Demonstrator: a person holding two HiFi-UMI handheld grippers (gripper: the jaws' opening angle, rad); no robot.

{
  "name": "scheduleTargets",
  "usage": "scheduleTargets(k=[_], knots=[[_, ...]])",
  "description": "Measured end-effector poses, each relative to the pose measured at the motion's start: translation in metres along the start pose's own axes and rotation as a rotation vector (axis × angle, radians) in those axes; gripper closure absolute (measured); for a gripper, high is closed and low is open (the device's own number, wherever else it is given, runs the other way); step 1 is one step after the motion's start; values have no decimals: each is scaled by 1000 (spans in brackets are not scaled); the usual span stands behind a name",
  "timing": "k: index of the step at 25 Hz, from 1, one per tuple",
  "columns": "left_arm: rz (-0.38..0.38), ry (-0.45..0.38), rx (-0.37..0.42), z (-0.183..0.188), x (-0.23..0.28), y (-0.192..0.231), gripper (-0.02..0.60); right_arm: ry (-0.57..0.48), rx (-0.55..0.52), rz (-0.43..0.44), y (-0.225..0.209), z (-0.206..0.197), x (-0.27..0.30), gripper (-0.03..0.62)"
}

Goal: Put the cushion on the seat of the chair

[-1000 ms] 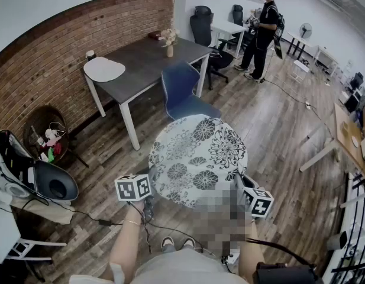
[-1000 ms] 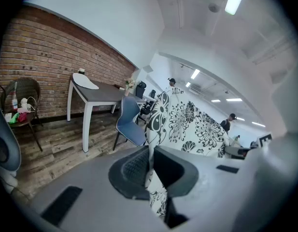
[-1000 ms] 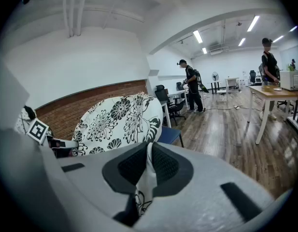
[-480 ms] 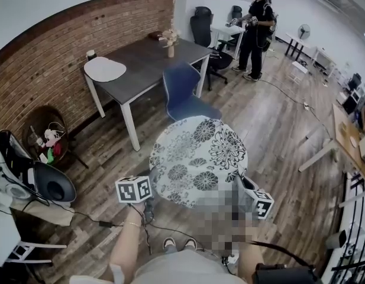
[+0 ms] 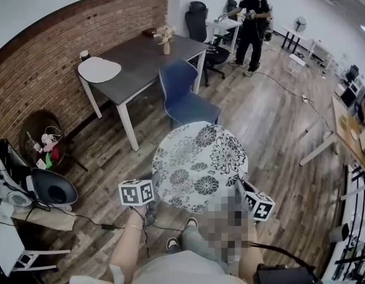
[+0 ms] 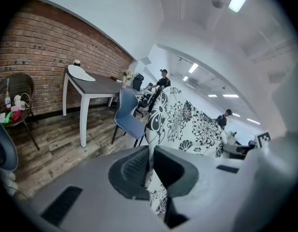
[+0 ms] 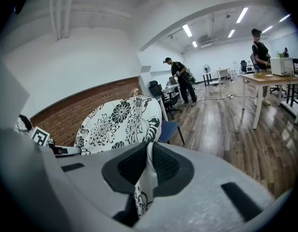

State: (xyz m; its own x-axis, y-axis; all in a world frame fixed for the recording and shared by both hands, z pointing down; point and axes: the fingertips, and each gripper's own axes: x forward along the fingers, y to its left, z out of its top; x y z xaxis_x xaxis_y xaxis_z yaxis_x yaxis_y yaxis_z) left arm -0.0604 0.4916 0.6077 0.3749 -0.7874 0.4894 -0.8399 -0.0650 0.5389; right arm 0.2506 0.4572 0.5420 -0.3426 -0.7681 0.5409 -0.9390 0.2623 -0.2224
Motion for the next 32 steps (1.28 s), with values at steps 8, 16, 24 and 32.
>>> scheduleTargets(k=[8,16,24,32], knots=[[18,8,6,36,51,12,569,3,16,20,-15,30,61,565],[40,-14,-6,97,122,13,569,19,-10,48,-39,91,136,565],[57,-33,-29,145,187,11,569,13,-13,75,-68,149,202,565],[81,-37,-27,171,228,10,569,26,0,96,-93,172,244,565]])
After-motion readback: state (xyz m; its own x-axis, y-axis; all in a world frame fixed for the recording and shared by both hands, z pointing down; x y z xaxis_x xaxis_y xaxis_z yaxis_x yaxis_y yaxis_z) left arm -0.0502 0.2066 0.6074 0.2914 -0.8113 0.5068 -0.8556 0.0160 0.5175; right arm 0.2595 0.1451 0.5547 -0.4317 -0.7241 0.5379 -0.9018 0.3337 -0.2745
